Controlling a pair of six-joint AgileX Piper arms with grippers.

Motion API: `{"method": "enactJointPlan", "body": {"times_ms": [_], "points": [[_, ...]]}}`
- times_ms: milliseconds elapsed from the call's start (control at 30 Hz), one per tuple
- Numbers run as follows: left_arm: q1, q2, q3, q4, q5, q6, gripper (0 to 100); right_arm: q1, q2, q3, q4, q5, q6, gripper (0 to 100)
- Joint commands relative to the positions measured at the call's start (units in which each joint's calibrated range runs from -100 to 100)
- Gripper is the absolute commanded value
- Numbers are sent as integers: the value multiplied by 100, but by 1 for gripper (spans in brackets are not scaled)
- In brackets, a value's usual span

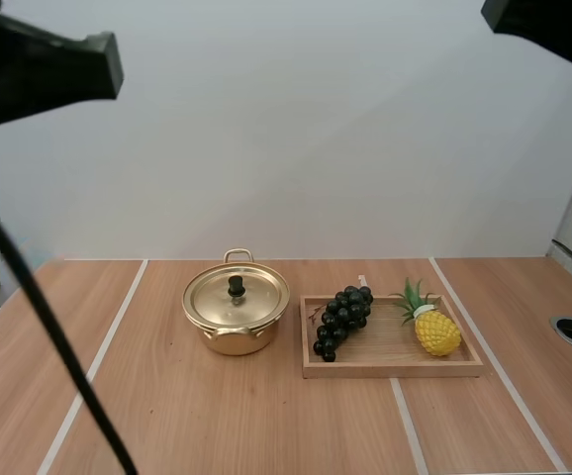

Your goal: Open the pot, put the grape inside, and close it

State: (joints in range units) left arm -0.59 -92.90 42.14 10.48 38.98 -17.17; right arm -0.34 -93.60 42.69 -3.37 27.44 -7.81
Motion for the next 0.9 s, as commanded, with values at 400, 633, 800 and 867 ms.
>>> {"method": "enactJointPlan", "body": {"times_ms": [400,633,800,867], "points": [[15,3608,-2183,84,2270,19,3,-22,3134,-1859,-132,1591,-1,0],[15,4043,-2184,74,2655,519,77,-22,3284,-1946,-377,1765,-614,100],[15,4381,-2184,-662,3414,1938,100,-22,3262,-1946,-159,1765,-1180,100],[15,4415,-2184,-951,3451,2147,100,-22,3262,-1946,88,1706,-1180,100]]}}
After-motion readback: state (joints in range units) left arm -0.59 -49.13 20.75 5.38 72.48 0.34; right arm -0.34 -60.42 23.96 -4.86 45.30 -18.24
